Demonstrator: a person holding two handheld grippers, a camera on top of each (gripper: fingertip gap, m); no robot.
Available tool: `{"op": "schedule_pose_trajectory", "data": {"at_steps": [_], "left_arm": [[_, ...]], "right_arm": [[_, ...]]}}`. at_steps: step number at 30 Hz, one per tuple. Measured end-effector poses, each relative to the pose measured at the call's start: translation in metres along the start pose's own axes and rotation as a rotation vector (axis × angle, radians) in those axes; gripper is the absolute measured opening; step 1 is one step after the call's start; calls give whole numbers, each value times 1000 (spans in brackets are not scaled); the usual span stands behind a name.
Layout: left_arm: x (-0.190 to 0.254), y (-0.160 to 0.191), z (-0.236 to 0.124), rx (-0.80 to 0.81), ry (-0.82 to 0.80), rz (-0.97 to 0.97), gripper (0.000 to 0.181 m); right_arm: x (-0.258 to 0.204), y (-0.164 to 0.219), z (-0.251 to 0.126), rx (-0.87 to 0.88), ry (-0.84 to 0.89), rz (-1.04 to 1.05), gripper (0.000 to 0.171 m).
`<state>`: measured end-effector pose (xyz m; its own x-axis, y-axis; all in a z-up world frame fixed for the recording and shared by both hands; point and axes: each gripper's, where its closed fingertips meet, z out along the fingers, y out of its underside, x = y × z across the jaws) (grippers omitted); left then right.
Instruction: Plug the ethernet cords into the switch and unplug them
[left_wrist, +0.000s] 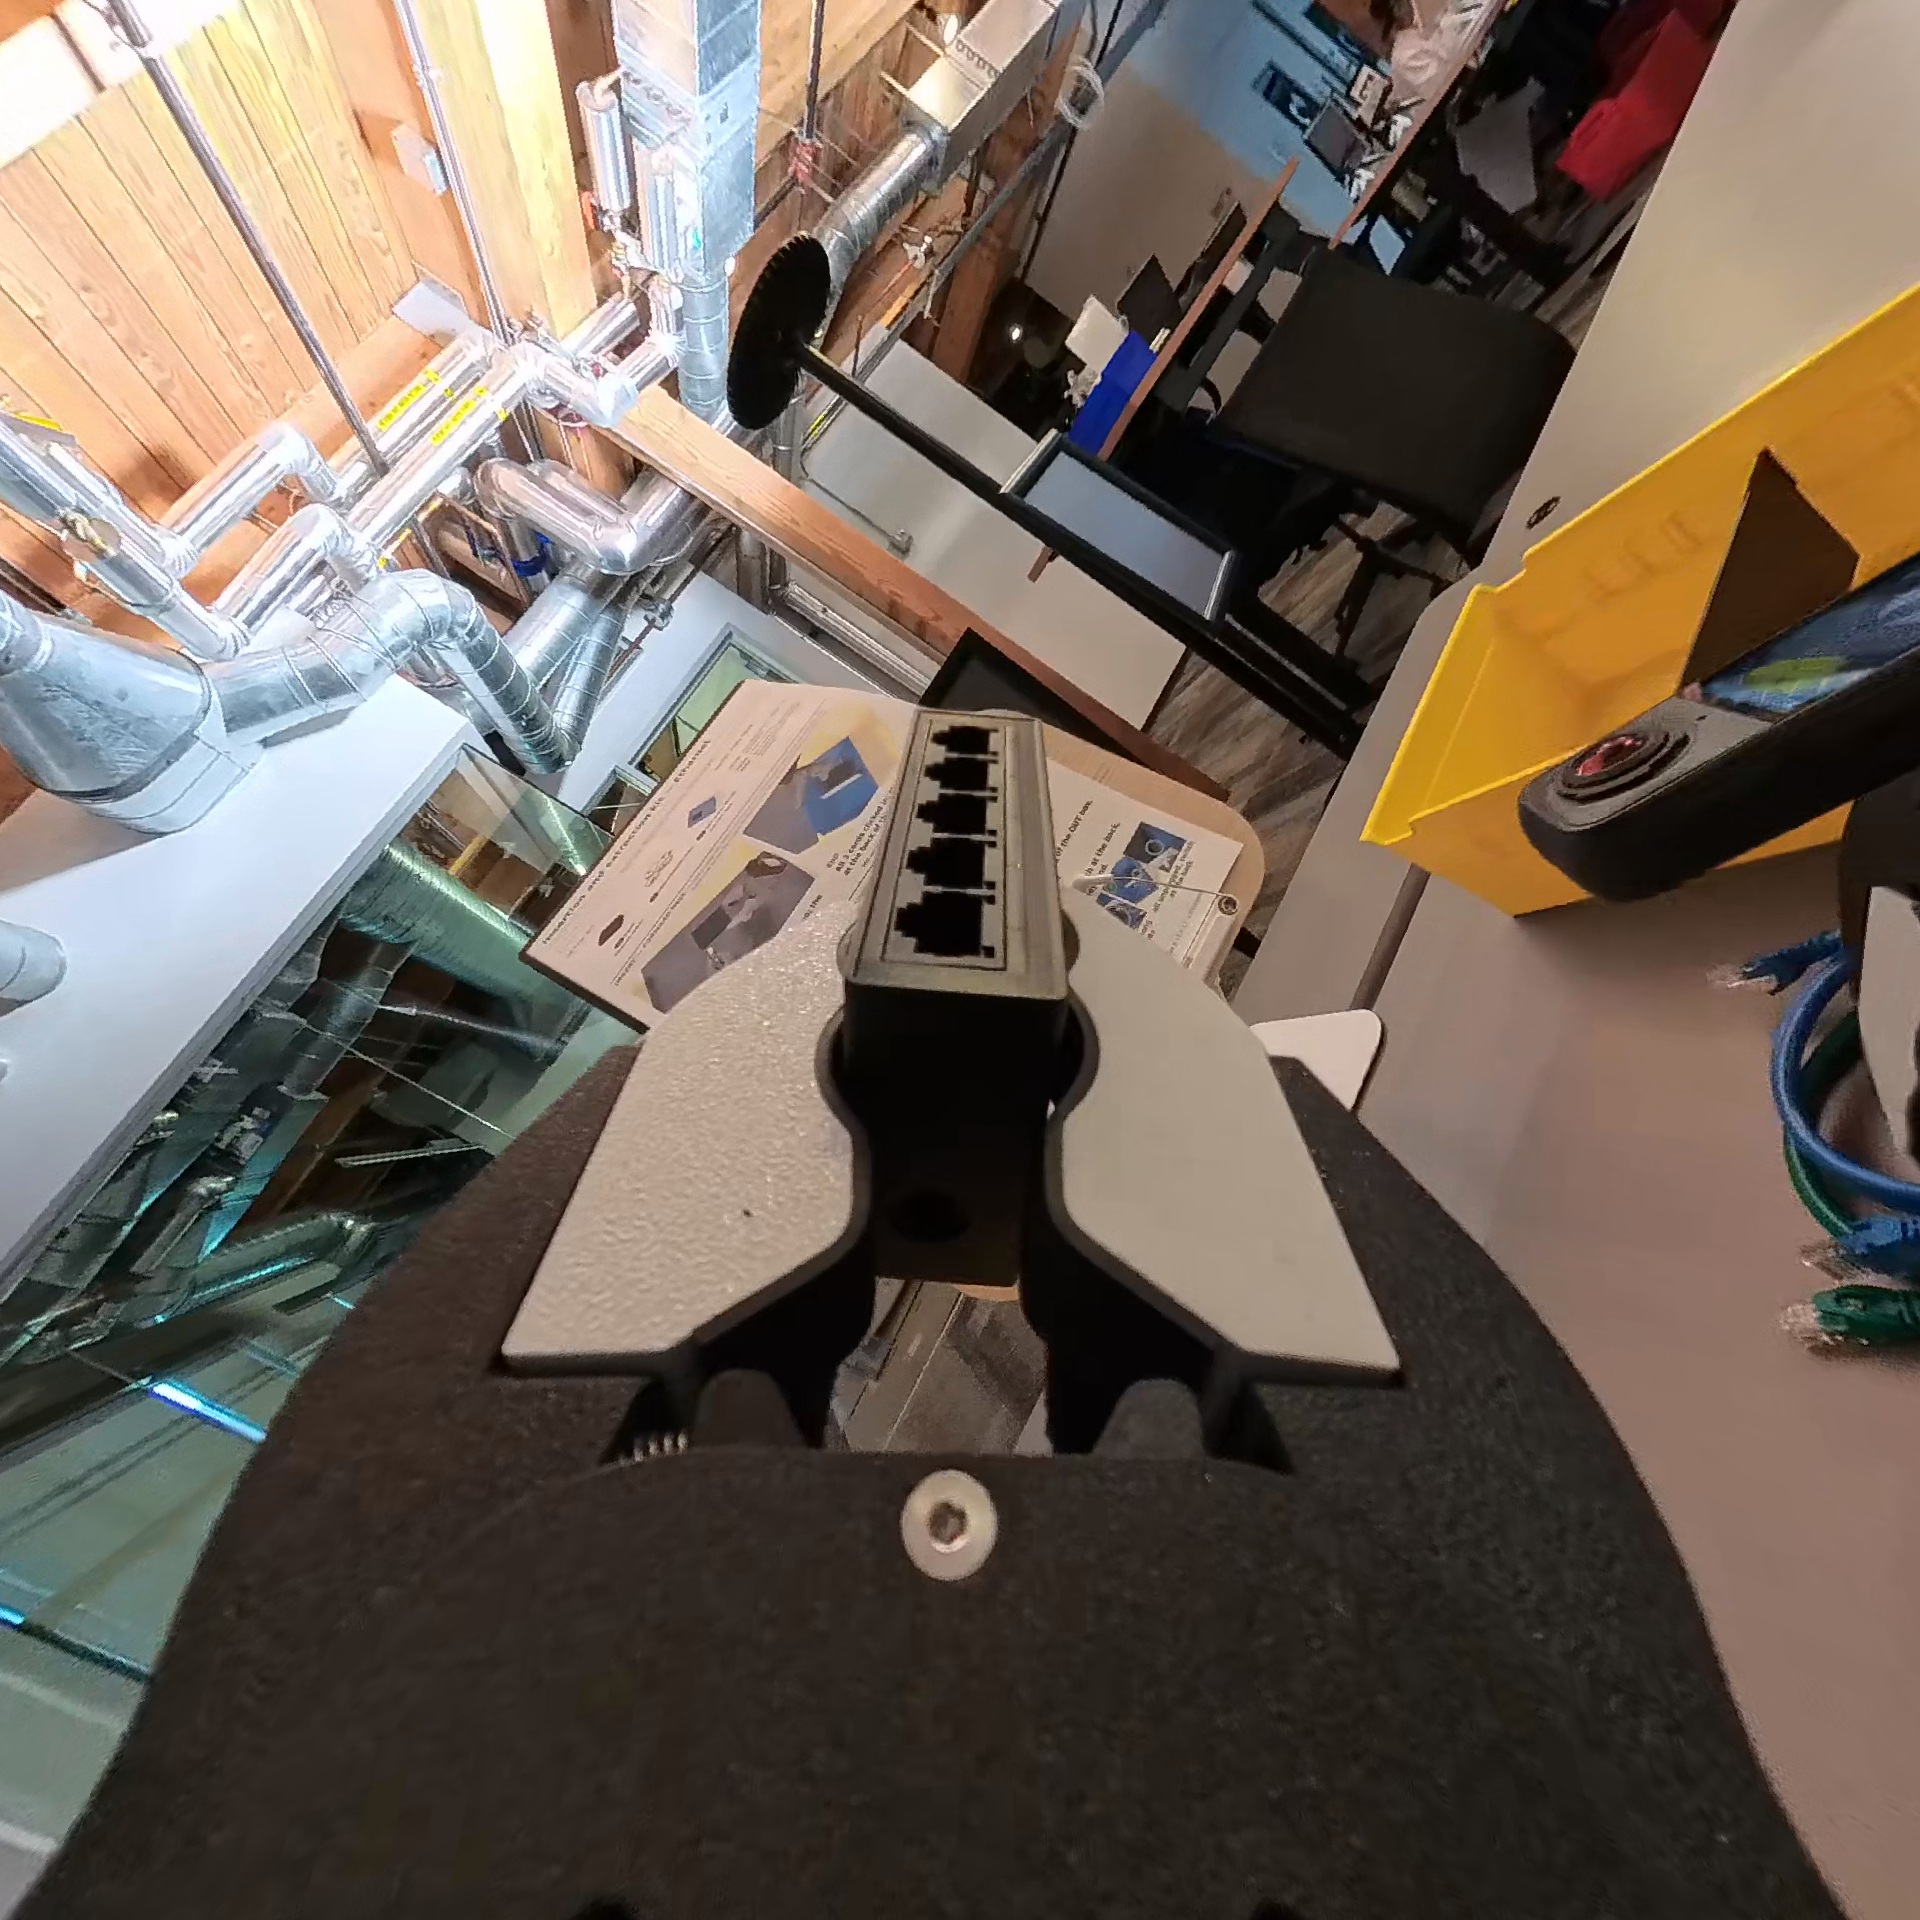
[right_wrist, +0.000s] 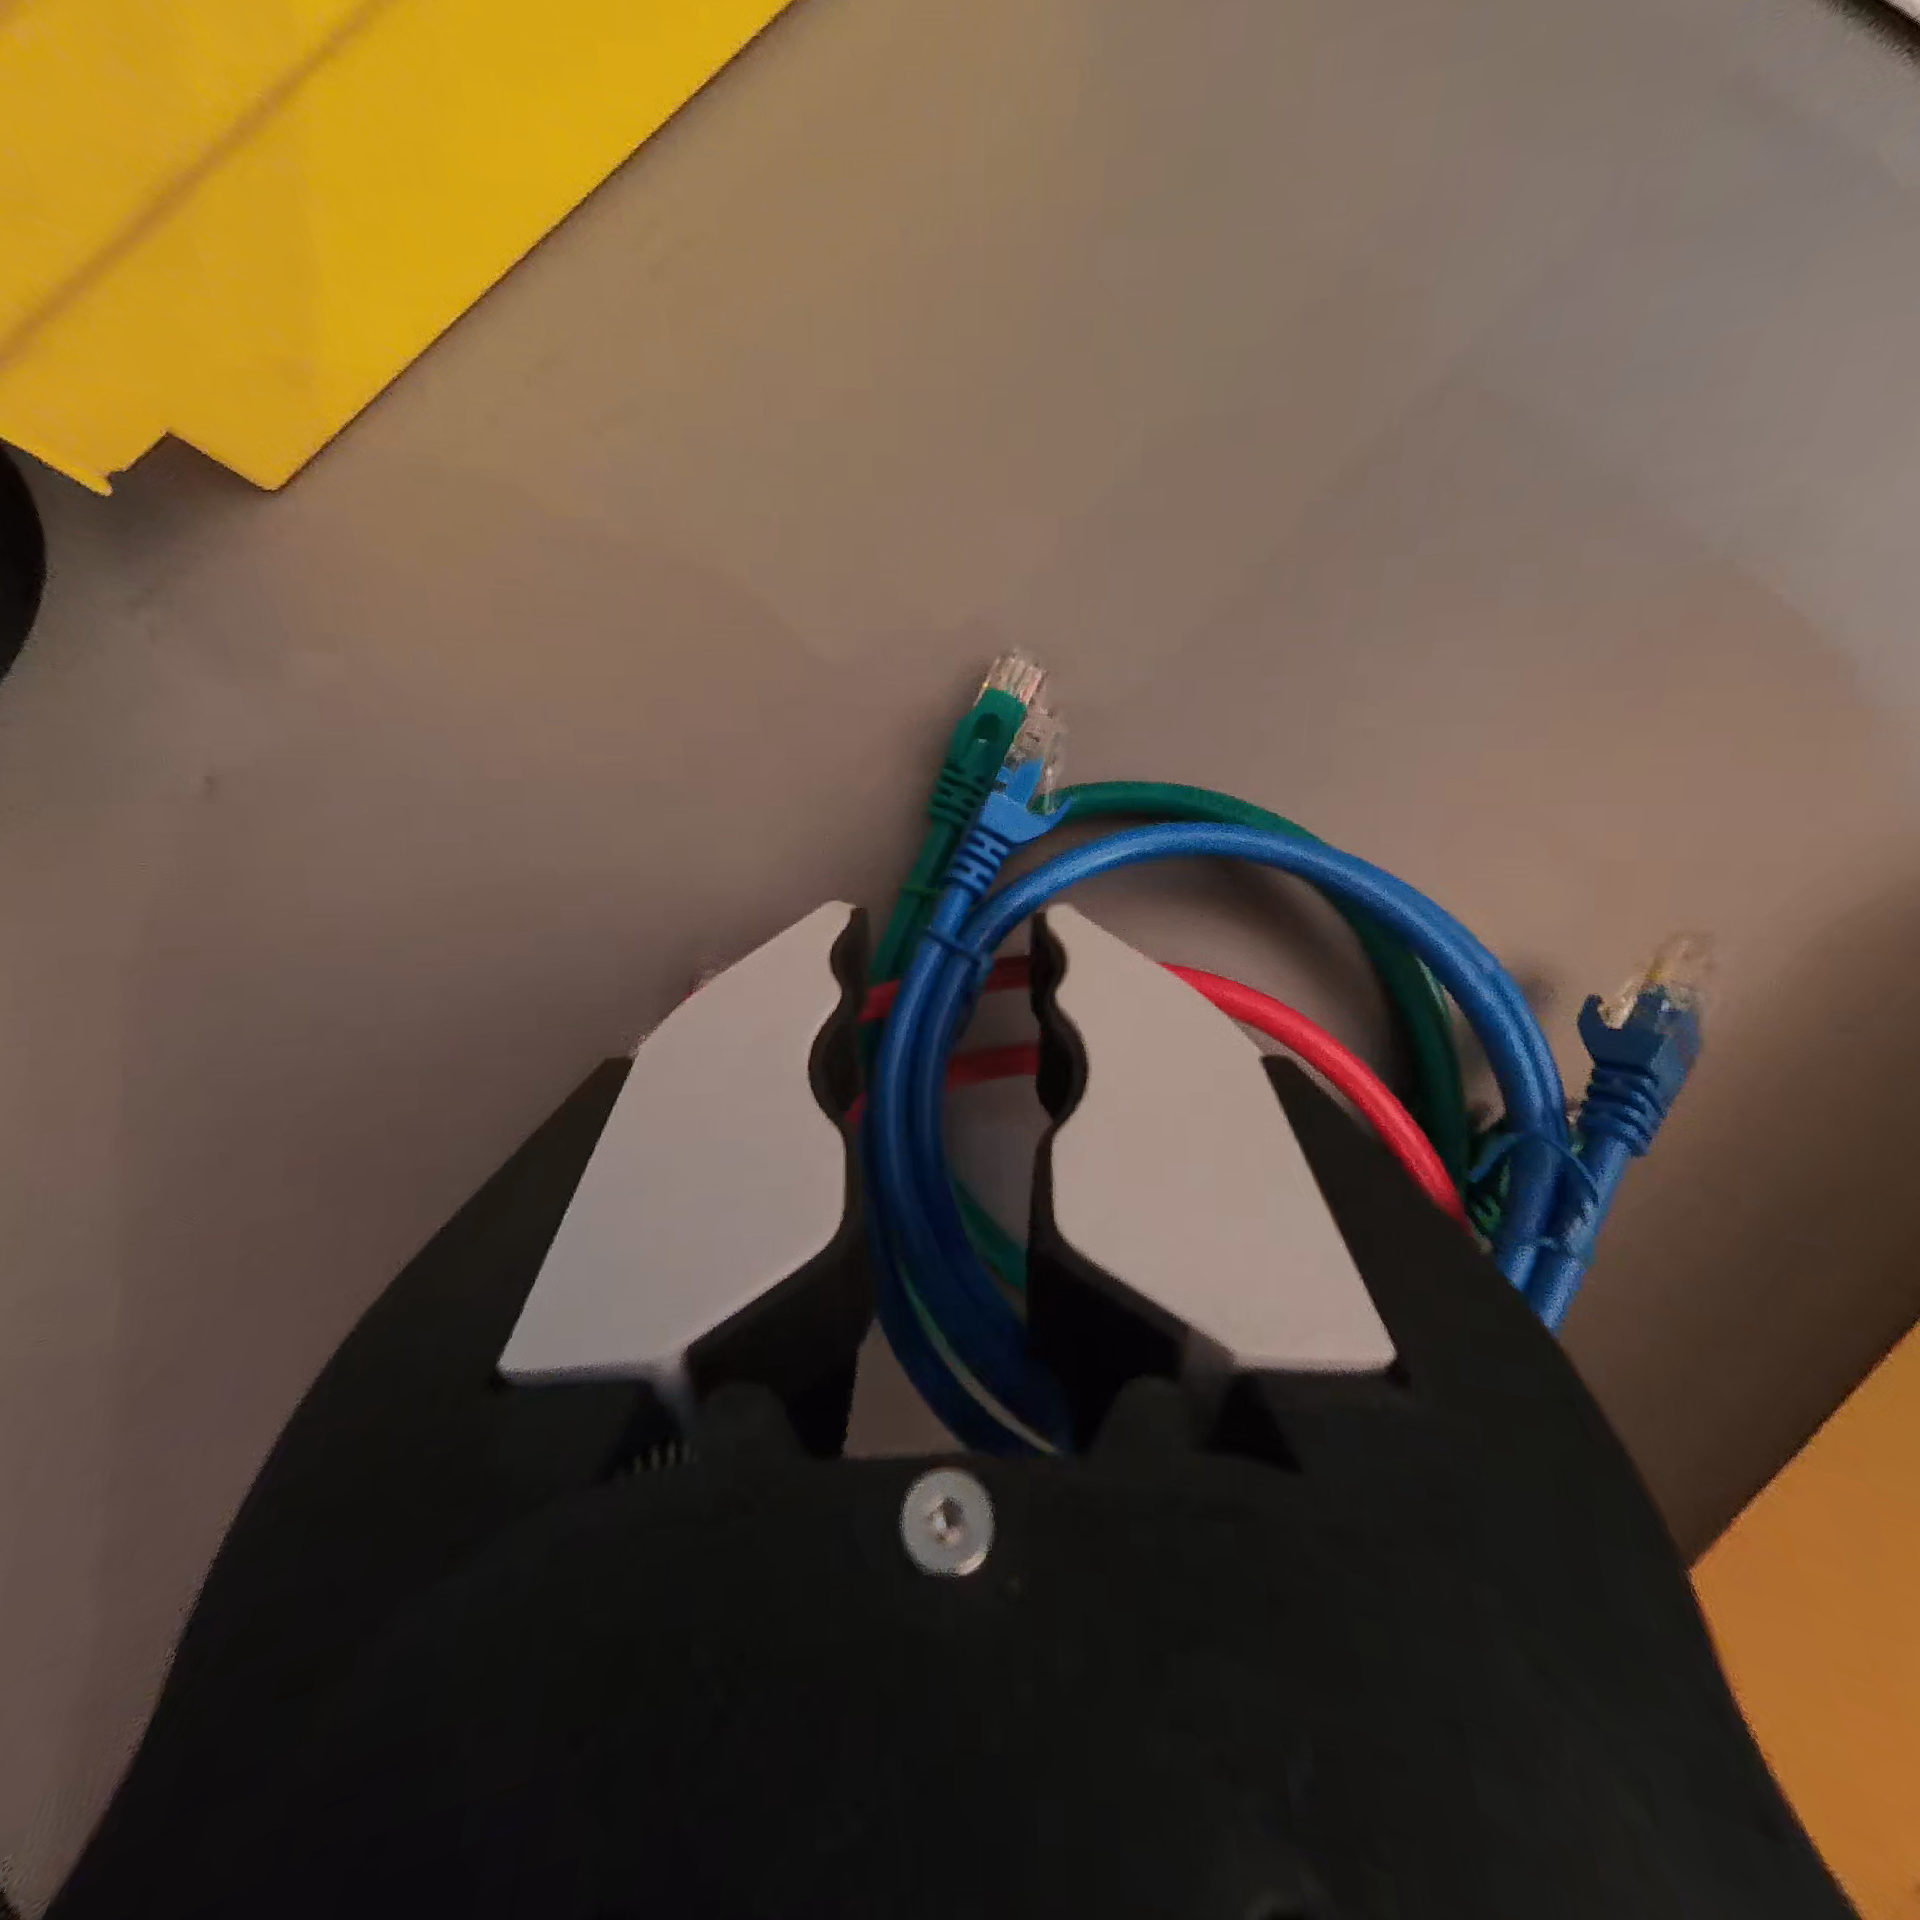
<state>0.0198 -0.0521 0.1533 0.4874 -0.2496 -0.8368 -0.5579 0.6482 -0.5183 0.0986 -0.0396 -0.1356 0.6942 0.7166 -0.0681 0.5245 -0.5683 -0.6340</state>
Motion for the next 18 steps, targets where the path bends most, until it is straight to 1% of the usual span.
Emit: {"op": "schedule_pose_trajectory", "data": {"at_steps": [1,4,7,10,12,14,18], "left_arm": [[2,0,1,-4,5,4,29],[5,0,3,-14,15,17,29],[8,4,5,-29,23,21,29],[7,8,5,-43,21,26,29],[6,9,5,-44,19,22,29],[6,11,6,-51,20,20,29],[8,19,9,-77,26,28,29]], "right_arm": [[1,0,3,-1,7,-3,26],[4,5,12,-32,15,-10,30],[5,1,11,-12,23,-54,20],[6,-8,-1,80,67,-132,18],[6,-19,-17,174,123,-232,16],[4,-33,-34,274,201,-354,15],[1,-56,-68,444,412,-550,15]]}}
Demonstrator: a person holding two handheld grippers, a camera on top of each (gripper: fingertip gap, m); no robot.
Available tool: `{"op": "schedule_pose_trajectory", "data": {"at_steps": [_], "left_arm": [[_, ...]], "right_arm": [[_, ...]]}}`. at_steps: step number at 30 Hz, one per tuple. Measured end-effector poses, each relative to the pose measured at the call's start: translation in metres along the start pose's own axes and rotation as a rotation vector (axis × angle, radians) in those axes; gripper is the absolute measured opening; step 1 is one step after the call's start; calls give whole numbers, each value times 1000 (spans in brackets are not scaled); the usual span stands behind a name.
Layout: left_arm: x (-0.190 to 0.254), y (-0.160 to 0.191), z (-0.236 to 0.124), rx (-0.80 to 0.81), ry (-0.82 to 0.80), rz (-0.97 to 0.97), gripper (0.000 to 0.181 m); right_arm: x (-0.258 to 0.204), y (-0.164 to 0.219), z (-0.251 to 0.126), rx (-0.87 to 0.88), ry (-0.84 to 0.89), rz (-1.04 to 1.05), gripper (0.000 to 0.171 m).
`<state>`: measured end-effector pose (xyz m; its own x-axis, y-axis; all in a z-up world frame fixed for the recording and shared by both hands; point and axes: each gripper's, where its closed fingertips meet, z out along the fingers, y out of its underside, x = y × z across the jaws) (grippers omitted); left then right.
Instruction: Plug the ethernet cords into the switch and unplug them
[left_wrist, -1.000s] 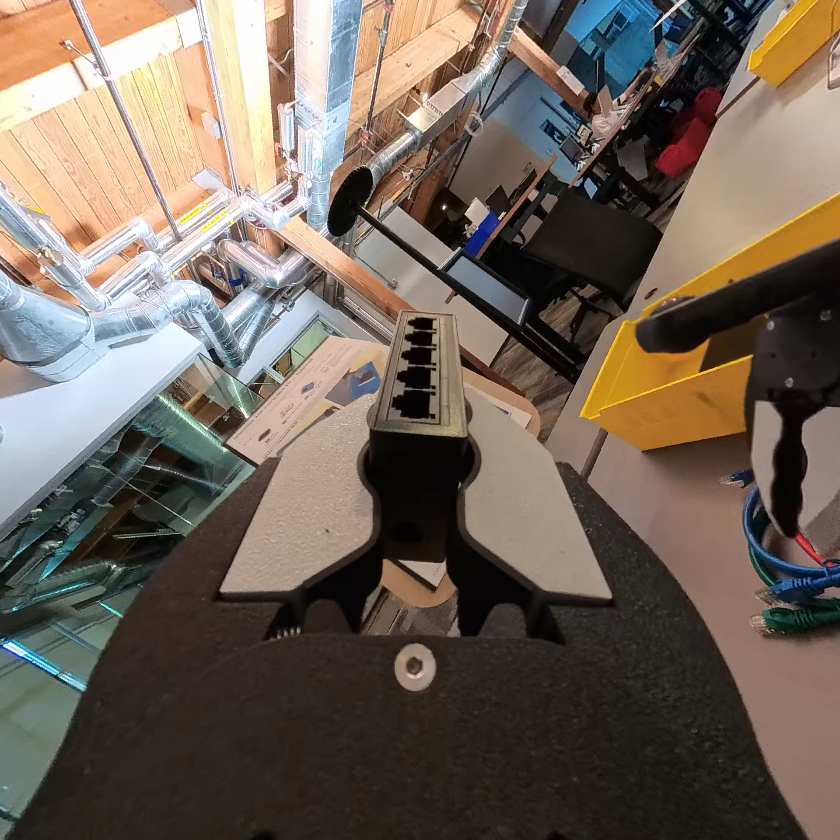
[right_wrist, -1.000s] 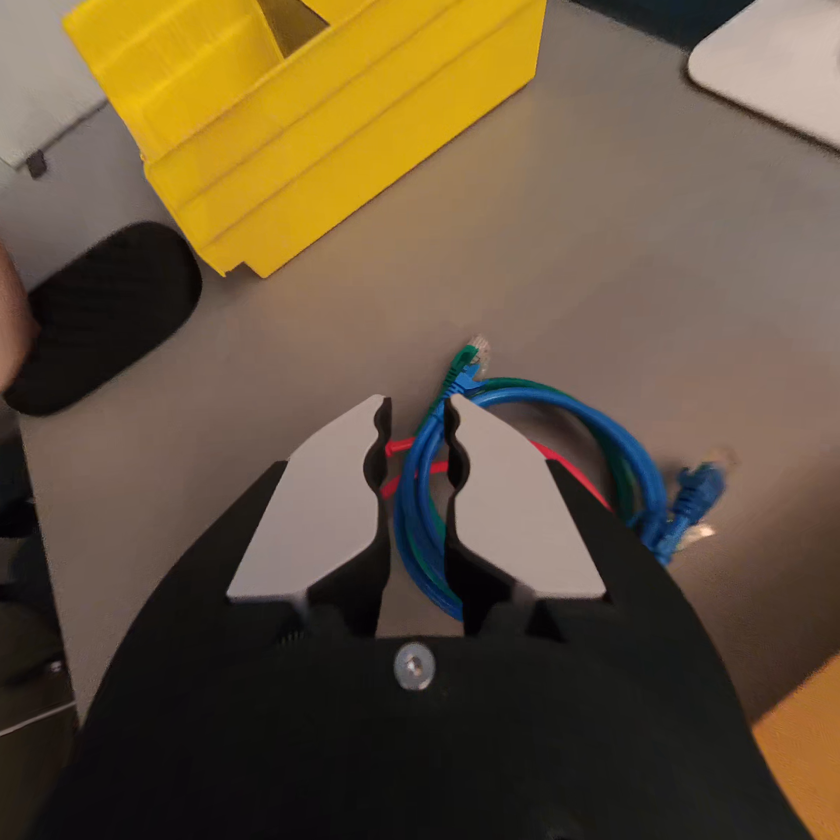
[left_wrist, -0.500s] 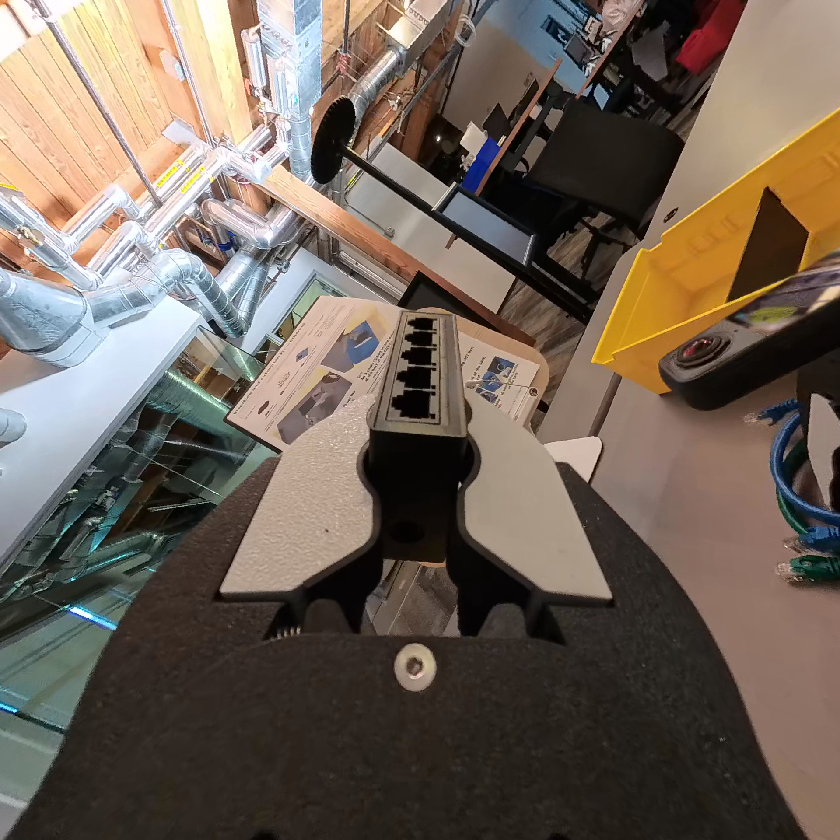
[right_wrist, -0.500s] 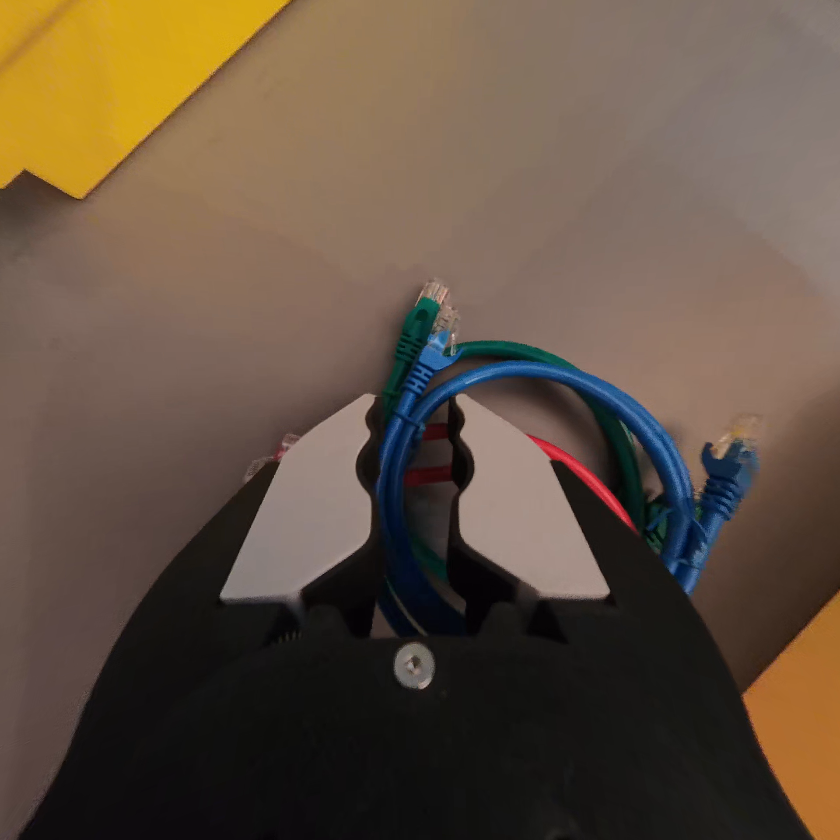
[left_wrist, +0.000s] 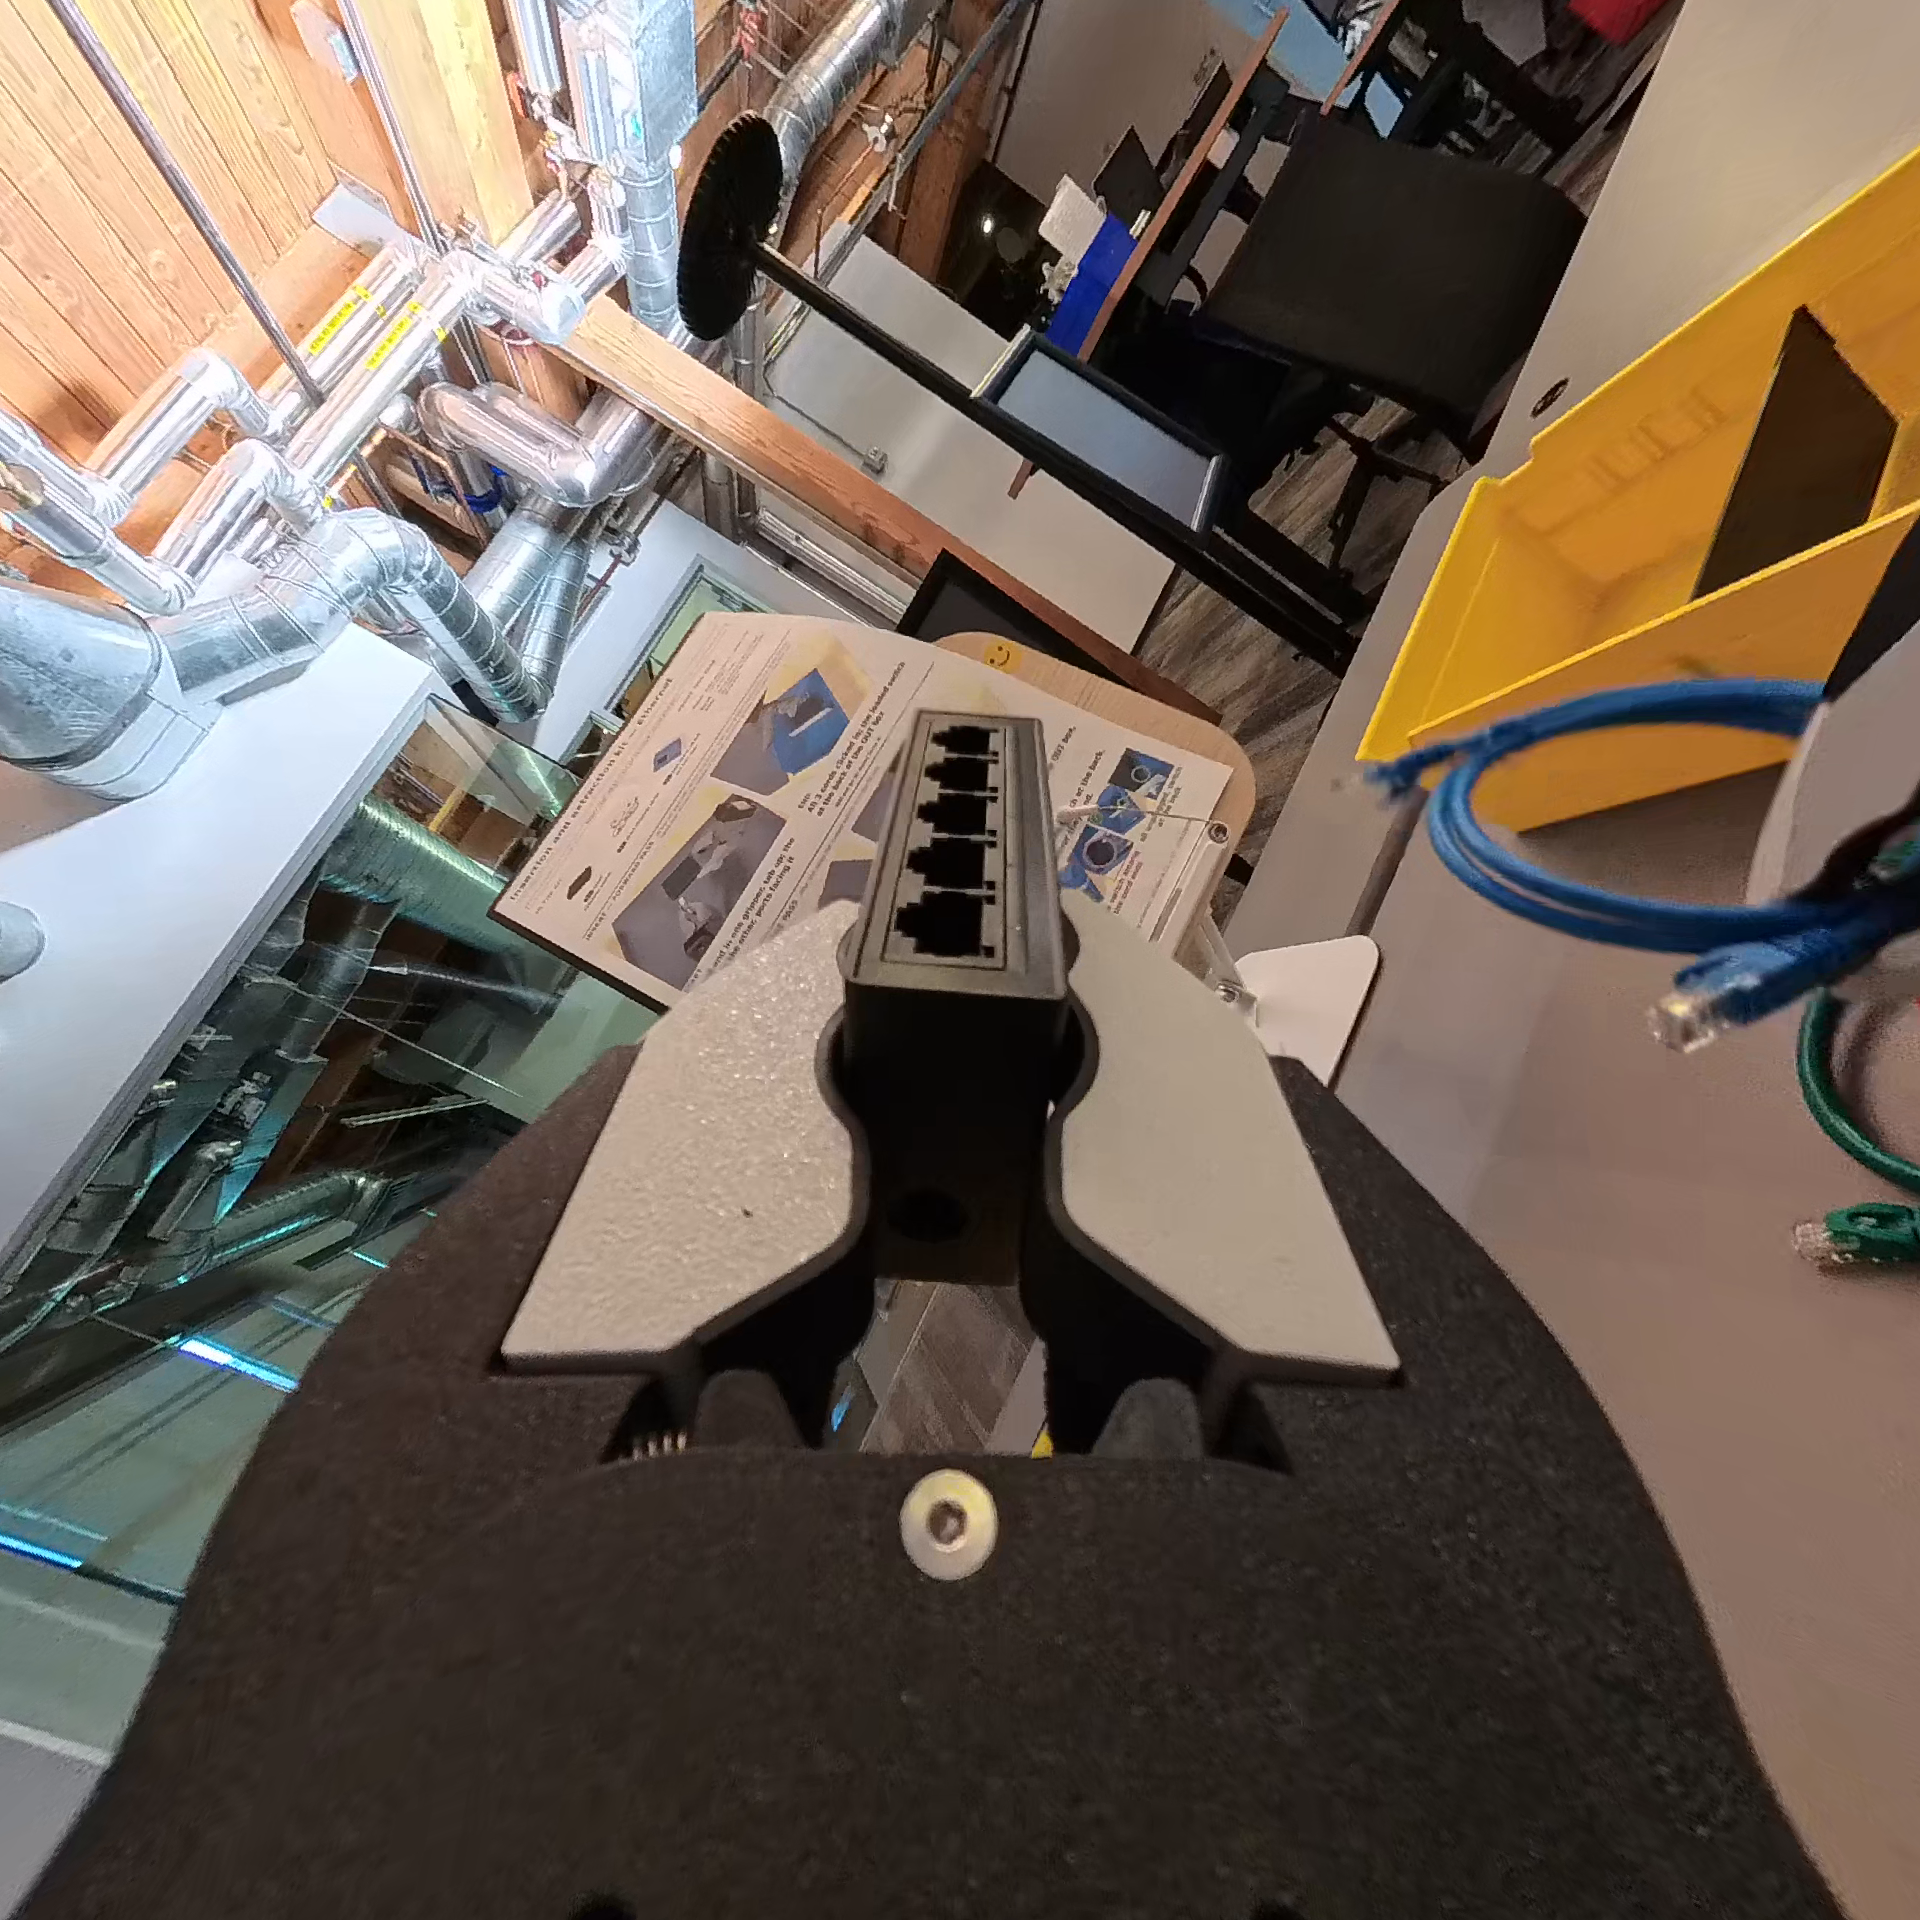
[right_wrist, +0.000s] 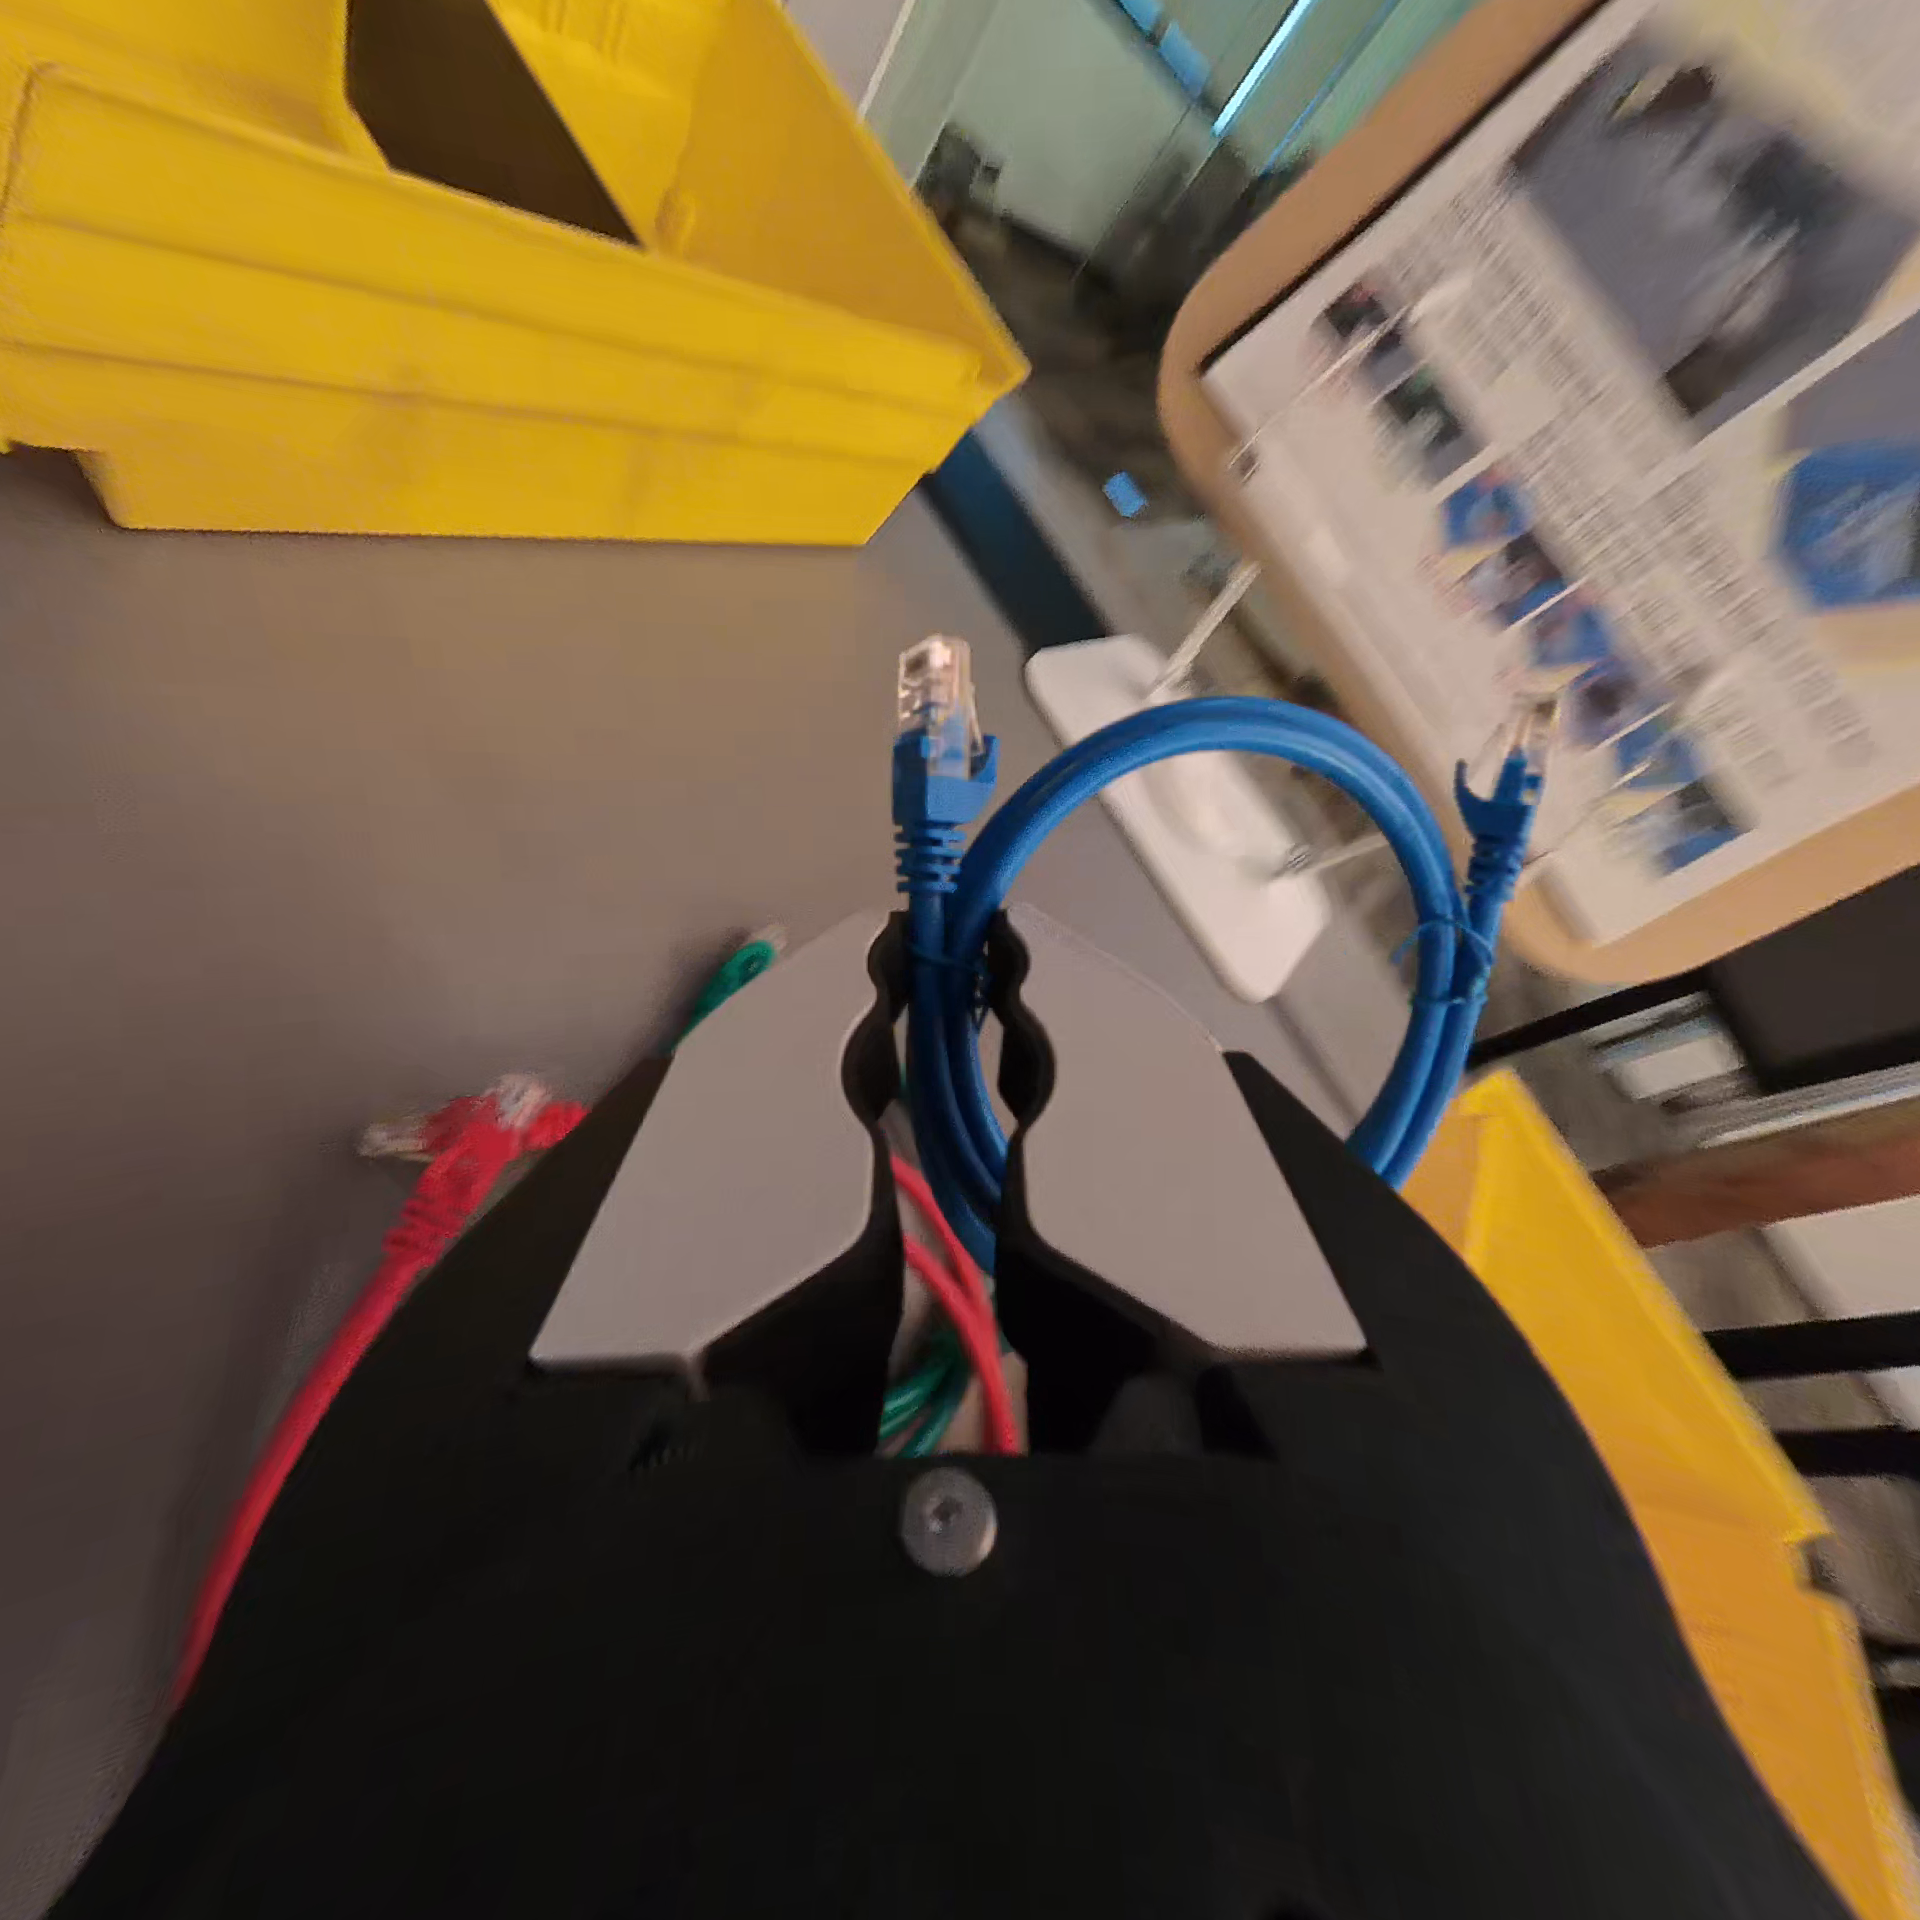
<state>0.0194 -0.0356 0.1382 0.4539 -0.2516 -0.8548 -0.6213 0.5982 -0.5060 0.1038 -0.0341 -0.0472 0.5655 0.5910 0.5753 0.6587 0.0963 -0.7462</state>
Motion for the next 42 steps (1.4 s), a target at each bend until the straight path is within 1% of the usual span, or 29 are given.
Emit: {"op": "schedule_pose_trajectory", "data": {"at_steps": [2,4,7,9,11,14,16,20,24,28,31,34,42], "left_arm": [[1,3,2,-10,-2,7,29],[3,7,3,-29,3,23,29],[9,14,6,-64,30,53,30],[12,16,8,-74,46,45,29],[15,20,10,-98,58,56,29],[22,31,12,-166,90,90,29],[27,39,13,-212,117,106,30],[36,45,15,-266,155,132,29],[50,42,20,-278,189,157,30],[61,52,24,-361,197,251,29],[66,50,26,-355,209,235,29],[68,51,25,-374,219,251,29],[69,54,25,-411,213,286,29]], "right_arm": [[8,-14,-9,81,100,-120,15],[16,-22,-18,124,199,-222,15],[28,-36,-30,180,284,-320,15],[43,-49,-38,217,322,-383,15],[62,-61,-41,214,349,-471,15],[85,-77,-39,195,311,-619,15],[97,-87,-40,202,324,-693,16],[107,-95,-37,244,363,-758,15],[103,-82,-22,199,335,-775,15],[96,-85,-20,195,362,-811,15],[90,-85,-16,185,347,-816,15],[93,-86,-14,173,394,-824,16],[91,-86,-10,136,445,-880,16]]}}
